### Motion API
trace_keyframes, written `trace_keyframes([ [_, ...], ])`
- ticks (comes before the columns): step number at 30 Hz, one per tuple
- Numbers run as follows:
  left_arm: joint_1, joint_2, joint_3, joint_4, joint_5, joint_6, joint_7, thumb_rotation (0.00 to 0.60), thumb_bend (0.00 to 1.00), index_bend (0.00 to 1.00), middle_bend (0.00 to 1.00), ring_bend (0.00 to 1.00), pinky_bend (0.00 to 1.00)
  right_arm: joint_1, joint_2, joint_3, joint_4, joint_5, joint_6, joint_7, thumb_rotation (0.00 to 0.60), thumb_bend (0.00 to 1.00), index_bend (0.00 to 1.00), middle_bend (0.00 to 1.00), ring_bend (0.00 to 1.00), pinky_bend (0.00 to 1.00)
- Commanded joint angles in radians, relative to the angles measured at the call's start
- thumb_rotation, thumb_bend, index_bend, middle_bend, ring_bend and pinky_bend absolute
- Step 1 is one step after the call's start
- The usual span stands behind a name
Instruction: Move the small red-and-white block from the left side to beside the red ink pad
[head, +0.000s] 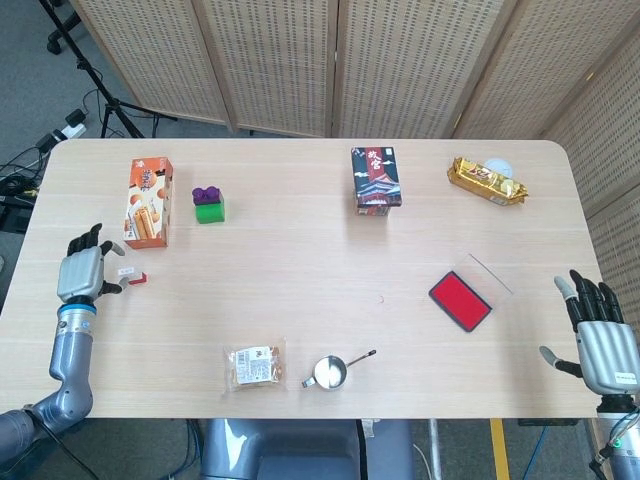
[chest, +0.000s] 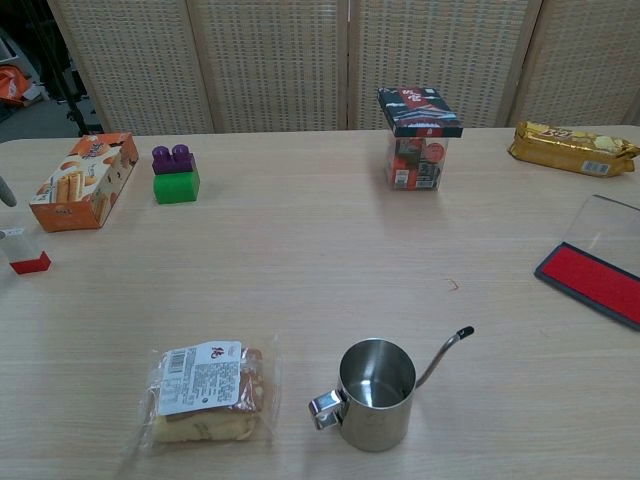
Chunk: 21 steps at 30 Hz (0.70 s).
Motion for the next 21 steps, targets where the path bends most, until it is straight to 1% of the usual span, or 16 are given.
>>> trace_keyframes([
  [1, -0.011, -0.026, -0.002, 0.039, -0.020, -0.013, 0.003, 0.600, 0.27, 0.43, 0.00, 0.00, 0.00, 0.000, 0.002, 0.000, -0.001, 0.001, 0.000, 0.002, 0.600, 0.00, 0.00, 0.00, 0.00, 0.00],
  [4, -0.021, -0.052, 0.000, 0.085, -0.033, -0.031, 0.005, 0.600, 0.27, 0.43, 0.00, 0.00, 0.00, 0.000, 0.004, 0.000, -0.001, 0.005, -0.004, 0.008, 0.600, 0.00, 0.00, 0.00, 0.00, 0.00],
  [9, -0.025, -0.070, 0.005, 0.113, -0.032, -0.041, 0.001, 0.600, 0.27, 0.44, 0.00, 0.00, 0.00, 0.001, 0.005, 0.001, 0.000, 0.008, -0.007, 0.011, 0.600, 0.00, 0.00, 0.00, 0.00, 0.00],
  [15, -0.034, -0.096, 0.009, 0.149, -0.024, -0.053, -0.003, 0.600, 0.30, 0.50, 0.00, 0.00, 0.00, 0.003, 0.006, 0.003, 0.002, 0.016, -0.015, 0.018, 0.600, 0.00, 0.00, 0.00, 0.00, 0.00],
  [21, -0.038, -0.105, 0.007, 0.159, -0.041, -0.050, 0.020, 0.600, 0.32, 0.53, 0.00, 0.00, 0.00, 0.006, 0.008, 0.003, 0.004, 0.021, -0.021, 0.029, 0.600, 0.00, 0.00, 0.00, 0.00, 0.00],
])
